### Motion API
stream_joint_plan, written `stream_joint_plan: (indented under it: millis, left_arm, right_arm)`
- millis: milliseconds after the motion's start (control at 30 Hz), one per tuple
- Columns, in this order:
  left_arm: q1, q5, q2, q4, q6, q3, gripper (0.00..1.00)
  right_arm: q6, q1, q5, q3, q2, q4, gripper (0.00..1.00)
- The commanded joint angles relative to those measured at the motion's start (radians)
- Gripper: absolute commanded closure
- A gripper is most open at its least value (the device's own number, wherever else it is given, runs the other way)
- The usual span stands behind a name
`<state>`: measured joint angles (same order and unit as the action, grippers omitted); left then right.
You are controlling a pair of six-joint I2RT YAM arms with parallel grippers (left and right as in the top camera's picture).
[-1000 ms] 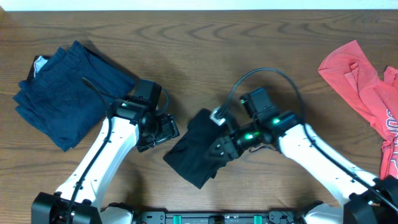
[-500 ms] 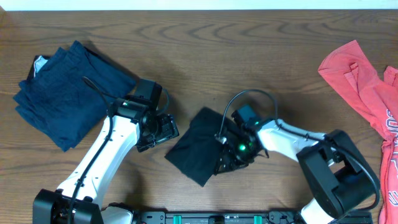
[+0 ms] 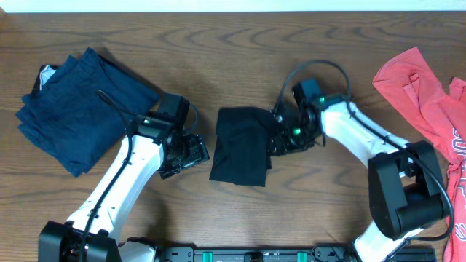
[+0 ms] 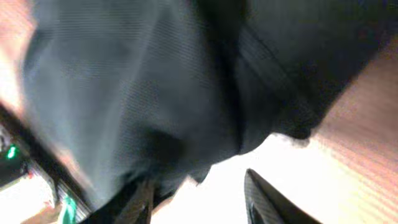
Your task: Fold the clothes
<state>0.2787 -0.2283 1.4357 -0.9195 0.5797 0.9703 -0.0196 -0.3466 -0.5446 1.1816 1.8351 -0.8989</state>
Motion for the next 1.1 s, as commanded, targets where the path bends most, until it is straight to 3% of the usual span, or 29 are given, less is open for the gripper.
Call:
stream_joint_plan:
  millis: [0, 100, 333, 500, 700, 833, 1067]
  left_arm:
    - [0.002, 0.013, 0.006, -0.003, -0.002, -0.005, 0.21]
    - [0.002, 0.013, 0.006, 0.016, -0.002, -0.005, 0.20]
    - [0.002, 0.013, 0.006, 0.058, -0.002, -0.005, 0.20]
    - [0.002, 0.013, 0.006, 0.079, -0.002, -0.005, 0.20]
    - [0.002, 0.011, 0.006, 0.130, -0.003, -0.005, 0.15]
    - [0.002, -0.051, 0.007, 0.256, -0.130, -0.005, 0.13]
    - [0.002, -0.107, 0.076, 0.426, -0.201, -0.005, 0.06]
  right_arm:
    - [0.134, -0.019, 0.014, 0.109, -0.025, -0.145, 0.55]
    - [0.159, -0.021, 0.017, 0.154, -0.072, -0.231, 0.57]
    - [0.159, -0.024, -0.059, 0.142, -0.106, -0.105, 0.55]
    - [0.175, -0.055, -0.169, 0.083, -0.032, 0.013, 0.64]
    - [0.166, -0.085, -0.083, -0.002, 0.121, 0.071, 0.71]
    - [0.068, -0.079, 0.036, -0.008, 0.237, 0.097, 0.72]
    - [0.058, -0.072, 0.041, 0.014, 0.251, 0.120, 0.65]
